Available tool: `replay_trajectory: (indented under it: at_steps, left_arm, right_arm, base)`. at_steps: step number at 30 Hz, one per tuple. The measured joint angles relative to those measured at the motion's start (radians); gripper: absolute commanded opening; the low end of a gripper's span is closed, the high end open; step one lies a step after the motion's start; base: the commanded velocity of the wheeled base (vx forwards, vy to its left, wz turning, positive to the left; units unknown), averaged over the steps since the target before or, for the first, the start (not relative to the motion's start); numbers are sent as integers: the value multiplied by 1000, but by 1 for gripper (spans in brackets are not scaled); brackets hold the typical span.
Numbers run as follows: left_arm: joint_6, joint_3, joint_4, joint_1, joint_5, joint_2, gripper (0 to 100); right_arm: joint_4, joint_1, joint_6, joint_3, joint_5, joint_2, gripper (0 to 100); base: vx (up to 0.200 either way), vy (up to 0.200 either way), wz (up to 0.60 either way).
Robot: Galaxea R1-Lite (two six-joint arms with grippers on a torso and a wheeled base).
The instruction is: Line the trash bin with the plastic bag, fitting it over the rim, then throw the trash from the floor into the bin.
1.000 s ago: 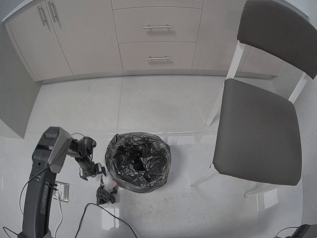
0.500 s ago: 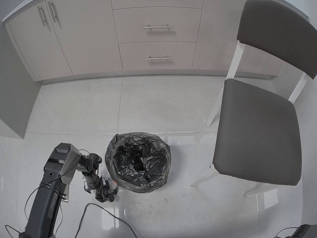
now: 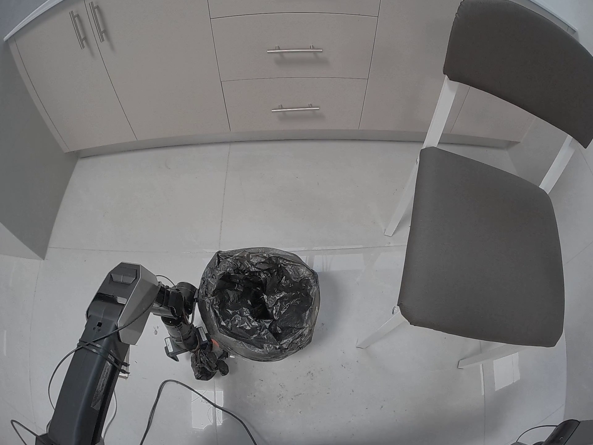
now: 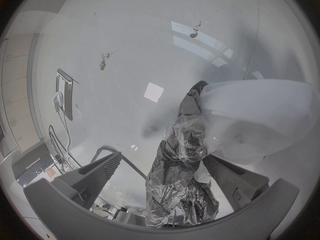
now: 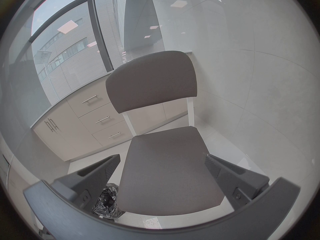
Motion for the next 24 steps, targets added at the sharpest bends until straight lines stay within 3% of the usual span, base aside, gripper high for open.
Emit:
replay_trajectory:
  at_steps: [5, 14, 20, 24]
  left_arm:
    - [-7, 0, 6, -1, 0, -2, 100]
    - [-163, 0, 124, -1, -12, -28, 100]
    - [-282, 0, 221, -1, -77, -67, 100]
    - [-312, 0, 226, -6, -103, -89, 100]
  right_arm:
    - [0, 0, 0, 4, 1, -1, 100]
    - [0, -2, -2, 9, 1, -3, 100]
    - [-3, -1, -4, 7, 1, 2, 100]
    - [-15, -1, -5, 6, 1, 5, 100]
  base:
    - [0, 0, 0]
    - [0, 0, 0]
    - [0, 0, 0]
    - [0, 0, 0]
